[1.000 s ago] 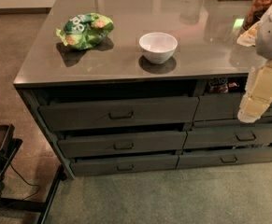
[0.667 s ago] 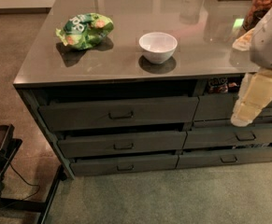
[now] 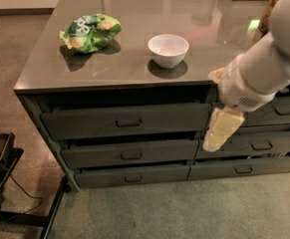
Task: Open top drawer
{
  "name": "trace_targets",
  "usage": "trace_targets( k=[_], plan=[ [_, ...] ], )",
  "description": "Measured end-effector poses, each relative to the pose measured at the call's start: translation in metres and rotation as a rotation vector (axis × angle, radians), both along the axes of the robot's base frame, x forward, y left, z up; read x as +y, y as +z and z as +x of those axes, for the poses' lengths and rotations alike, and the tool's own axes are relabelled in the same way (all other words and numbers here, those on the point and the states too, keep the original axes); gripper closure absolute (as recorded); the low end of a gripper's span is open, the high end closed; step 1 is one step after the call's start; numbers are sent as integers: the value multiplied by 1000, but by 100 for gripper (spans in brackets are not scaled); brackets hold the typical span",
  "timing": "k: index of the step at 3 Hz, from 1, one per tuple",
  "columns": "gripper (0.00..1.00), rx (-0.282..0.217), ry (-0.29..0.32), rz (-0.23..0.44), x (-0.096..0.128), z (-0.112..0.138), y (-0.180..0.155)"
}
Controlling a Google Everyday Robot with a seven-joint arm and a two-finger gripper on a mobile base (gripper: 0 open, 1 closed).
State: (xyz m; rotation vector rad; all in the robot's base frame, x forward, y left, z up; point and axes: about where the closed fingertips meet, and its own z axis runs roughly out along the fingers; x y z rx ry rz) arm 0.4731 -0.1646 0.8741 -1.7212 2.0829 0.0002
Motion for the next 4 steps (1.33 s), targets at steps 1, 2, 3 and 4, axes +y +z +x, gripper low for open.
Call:
trace_targets(
  k=[1, 2, 3, 4],
  plan=[
    [0, -1, 32, 40, 28, 21, -52],
    [0, 1, 40, 68, 52, 46, -105],
    [0, 1, 40, 68, 52, 46, -105],
    [0, -28, 80, 14, 50, 45, -124]
  ],
)
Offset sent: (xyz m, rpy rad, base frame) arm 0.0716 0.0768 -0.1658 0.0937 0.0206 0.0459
